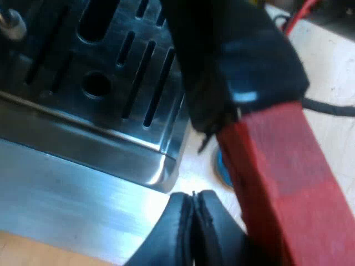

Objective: Put the handle in the coffee machine

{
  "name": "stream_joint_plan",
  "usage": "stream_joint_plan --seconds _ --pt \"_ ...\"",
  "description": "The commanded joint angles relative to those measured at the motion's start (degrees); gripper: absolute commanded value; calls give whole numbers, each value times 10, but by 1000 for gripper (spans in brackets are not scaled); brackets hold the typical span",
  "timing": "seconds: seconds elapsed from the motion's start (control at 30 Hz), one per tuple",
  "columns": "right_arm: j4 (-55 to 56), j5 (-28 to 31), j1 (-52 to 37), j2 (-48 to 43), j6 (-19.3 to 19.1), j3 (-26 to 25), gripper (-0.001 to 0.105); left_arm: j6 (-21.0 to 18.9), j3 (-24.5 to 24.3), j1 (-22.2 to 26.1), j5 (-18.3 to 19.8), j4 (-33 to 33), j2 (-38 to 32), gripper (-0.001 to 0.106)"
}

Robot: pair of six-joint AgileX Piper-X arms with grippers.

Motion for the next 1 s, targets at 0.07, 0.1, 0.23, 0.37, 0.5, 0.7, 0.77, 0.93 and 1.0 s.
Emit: stream_joint_plan --seconds 0.07,0.1,0.23,0.37,0.5,0.7,0.77,0.93,1.0 --pt "-29 -19 -4 -7 -2 -12 39 -31 78 -15 2 -58 -64 0" --pt "-29 -19 -4 -7 -2 -12 39 -45 97 -24 -3 -89 -79 0" --pt "-29 -19 -4 -7 -2 -12 39 -117 142 -69 -60 -179 -118 0" --pt "-29 -19 -4 -7 -6 -12 39 -196 179 -92 -73 -241 -145 0" --pt "-29 -19 -4 -7 -6 -12 39 -258 224 -100 -105 -302 -181 0" --pt "-29 -35 -4 -7 -6 -12 39 -316 289 -102 -122 -365 -237 0" --pt "-28 -35 -4 -7 -6 -12 39 -342 308 -104 -125 -385 -257 0" --pt "-18 -35 -3 -7 -6 -12 39 -383 335 -117 -149 -422 -270 0" --pt "-2 -33 2 -9 -2 -12 39 -387 337 -127 -165 -425 -270 0"
